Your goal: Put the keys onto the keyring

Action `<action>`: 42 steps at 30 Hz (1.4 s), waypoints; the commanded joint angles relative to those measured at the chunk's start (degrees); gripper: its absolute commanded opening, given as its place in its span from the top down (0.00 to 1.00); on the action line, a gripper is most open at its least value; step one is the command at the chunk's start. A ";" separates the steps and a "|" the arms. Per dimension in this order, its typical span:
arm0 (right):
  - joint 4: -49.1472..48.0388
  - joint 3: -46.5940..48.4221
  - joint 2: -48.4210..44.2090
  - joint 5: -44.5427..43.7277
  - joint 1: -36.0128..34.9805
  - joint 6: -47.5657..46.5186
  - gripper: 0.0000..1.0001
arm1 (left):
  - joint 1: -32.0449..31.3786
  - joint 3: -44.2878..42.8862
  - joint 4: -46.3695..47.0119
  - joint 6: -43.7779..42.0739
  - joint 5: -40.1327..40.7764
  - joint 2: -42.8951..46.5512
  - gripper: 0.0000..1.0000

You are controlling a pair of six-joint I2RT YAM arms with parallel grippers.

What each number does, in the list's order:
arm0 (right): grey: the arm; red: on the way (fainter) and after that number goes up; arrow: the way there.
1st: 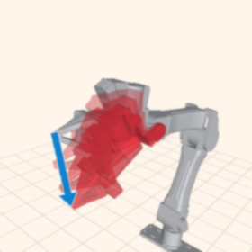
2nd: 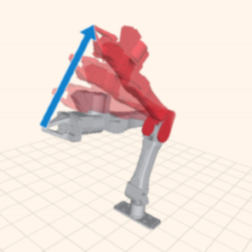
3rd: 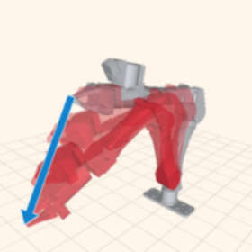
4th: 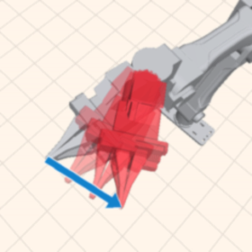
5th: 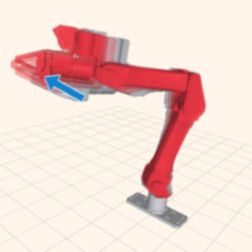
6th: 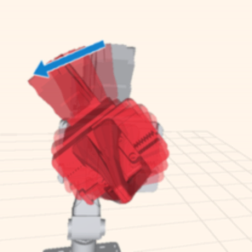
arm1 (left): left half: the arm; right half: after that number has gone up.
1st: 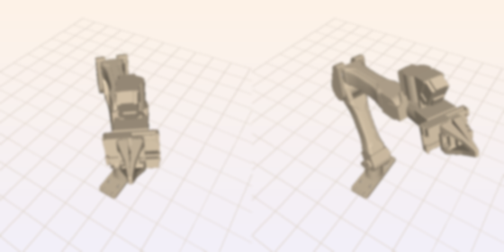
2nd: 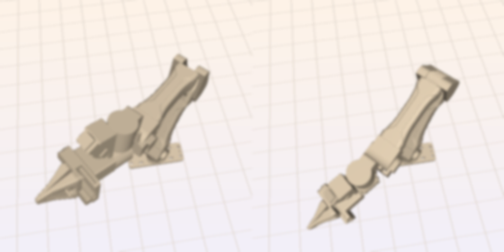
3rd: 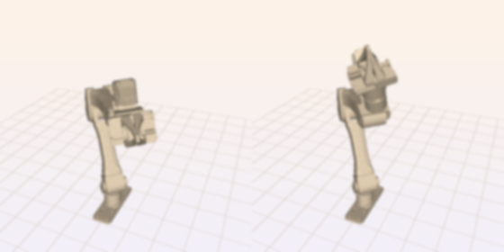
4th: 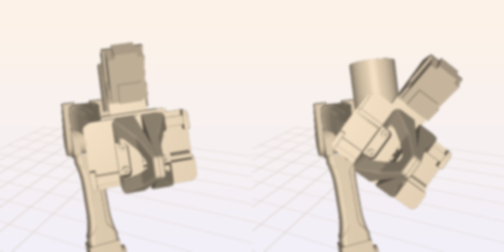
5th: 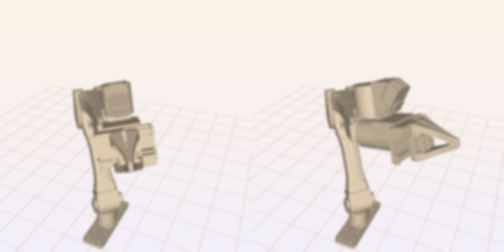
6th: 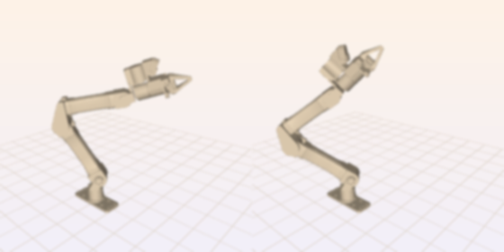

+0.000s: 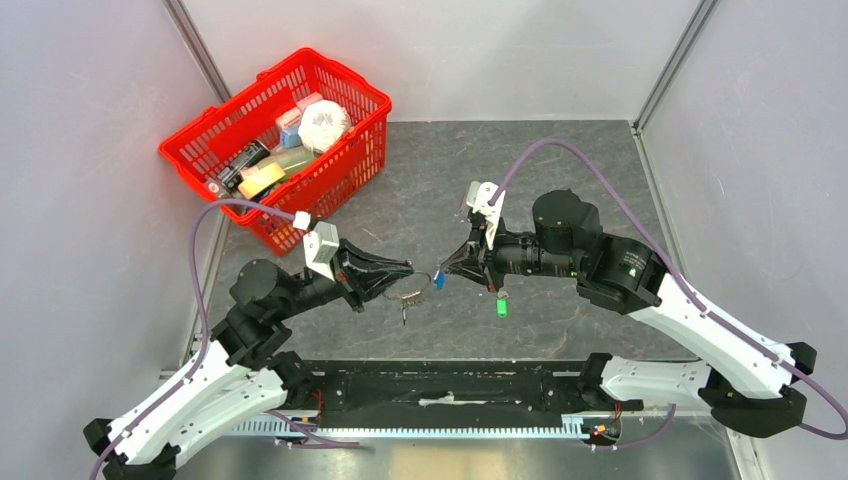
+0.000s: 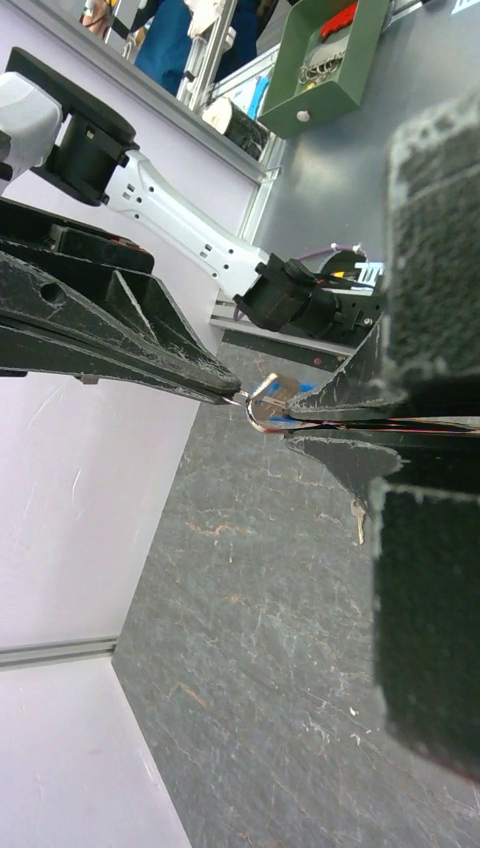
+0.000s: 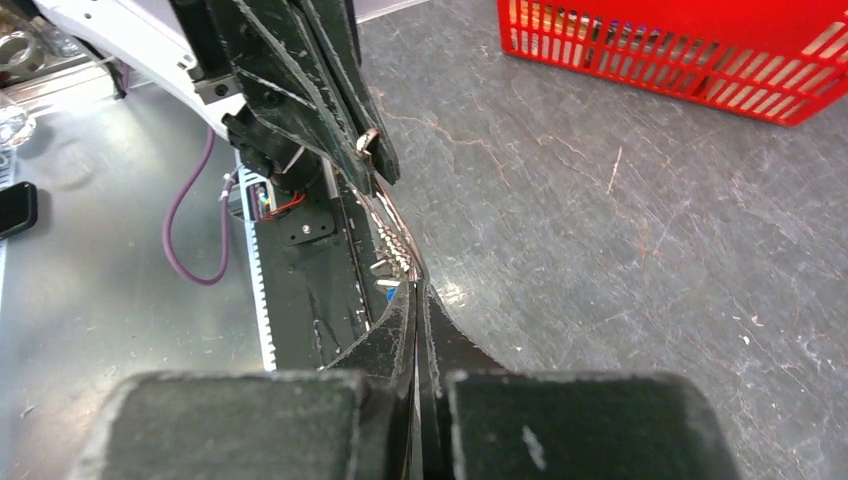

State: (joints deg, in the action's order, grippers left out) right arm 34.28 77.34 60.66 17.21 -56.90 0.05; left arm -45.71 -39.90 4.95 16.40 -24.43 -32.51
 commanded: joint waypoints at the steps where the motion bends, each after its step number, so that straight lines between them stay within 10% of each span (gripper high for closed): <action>1: -3.14 3.56 -0.88 3.96 -0.55 -0.62 1.00 | 0.08 -0.15 4.01 -1.31 -2.38 0.26 0.98; 42: -30.44 -7.01 2.13 7.28 -0.86 42.37 1.00 | 0.05 2.89 8.01 -1.29 3.58 8.07 0.98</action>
State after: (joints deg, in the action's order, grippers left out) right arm 11.25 70.48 63.11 23.73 -57.54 38.09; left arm -45.71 -37.30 9.82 16.40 -22.44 -25.15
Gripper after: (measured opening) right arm 0.006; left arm 0.045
